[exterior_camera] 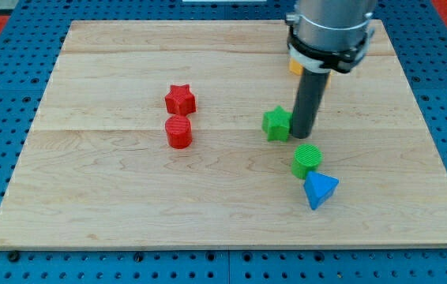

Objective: Move green star towards the center

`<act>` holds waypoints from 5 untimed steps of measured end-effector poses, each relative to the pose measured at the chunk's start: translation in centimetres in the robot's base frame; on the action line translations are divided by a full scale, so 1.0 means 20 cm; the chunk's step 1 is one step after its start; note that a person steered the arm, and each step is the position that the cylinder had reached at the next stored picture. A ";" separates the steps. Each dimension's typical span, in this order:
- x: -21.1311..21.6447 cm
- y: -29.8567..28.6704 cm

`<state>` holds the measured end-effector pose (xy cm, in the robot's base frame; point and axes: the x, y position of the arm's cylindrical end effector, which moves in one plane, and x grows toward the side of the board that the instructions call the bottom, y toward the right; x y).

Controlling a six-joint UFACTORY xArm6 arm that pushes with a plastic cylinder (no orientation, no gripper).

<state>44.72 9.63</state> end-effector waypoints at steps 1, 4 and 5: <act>0.00 0.05; -0.09 -0.41; -0.10 -0.01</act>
